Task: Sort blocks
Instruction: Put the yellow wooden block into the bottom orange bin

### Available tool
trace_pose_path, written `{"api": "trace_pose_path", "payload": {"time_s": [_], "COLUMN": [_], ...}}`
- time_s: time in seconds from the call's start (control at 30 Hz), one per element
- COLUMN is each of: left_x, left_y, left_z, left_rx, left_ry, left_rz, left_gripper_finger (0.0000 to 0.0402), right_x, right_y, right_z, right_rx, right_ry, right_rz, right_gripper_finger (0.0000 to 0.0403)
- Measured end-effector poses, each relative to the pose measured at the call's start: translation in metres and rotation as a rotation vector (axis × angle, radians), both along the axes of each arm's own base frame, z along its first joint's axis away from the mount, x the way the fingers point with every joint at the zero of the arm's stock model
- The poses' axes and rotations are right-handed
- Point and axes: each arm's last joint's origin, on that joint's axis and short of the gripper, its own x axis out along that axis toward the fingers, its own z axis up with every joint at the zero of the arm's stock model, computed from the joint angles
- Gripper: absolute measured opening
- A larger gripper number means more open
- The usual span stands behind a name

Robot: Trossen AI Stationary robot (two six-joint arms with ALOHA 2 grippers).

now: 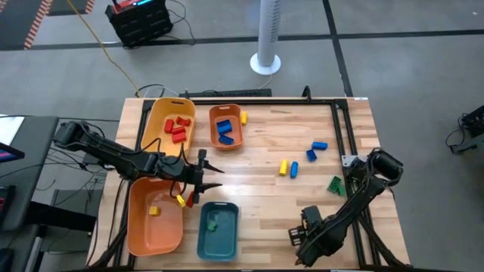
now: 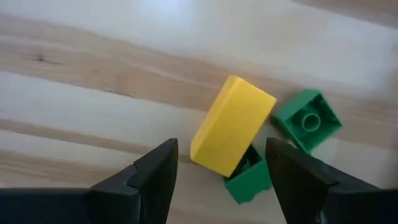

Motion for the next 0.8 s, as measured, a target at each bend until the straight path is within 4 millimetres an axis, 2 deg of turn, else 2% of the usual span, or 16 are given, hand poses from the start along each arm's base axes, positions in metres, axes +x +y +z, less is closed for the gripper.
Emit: {"api": "trace_pose_path", "payload": {"time_s": [0.17, 0.53, 0.8], "left_x": [0.000, -0.001, -0.001], "left_y": [0.000, 0.001, 0.001], "left_z": [-0.001, -0.002, -0.002], "left_rx": [0.011, 0.021, 0.028], "left_ry": [0.007, 0.026, 0.026], "left_rz": [0.007, 0.015, 0.013], "left_gripper_finger": [0.0196, 0.0196, 0.0196], "right_x": [0.002, 0.019, 0.014], "right_y": [0.001, -0.011, -0.010], "right_z": [0.000, 0.000, 0.000], "right_rx": [0.019, 0.042, 0.058], "right_ry": [-0.015, -0.025, 0.027], "right_rz": [-0.008, -0.013, -0.024], "right_gripper_finger": [0.0255, 0.0255, 0.0255]}}
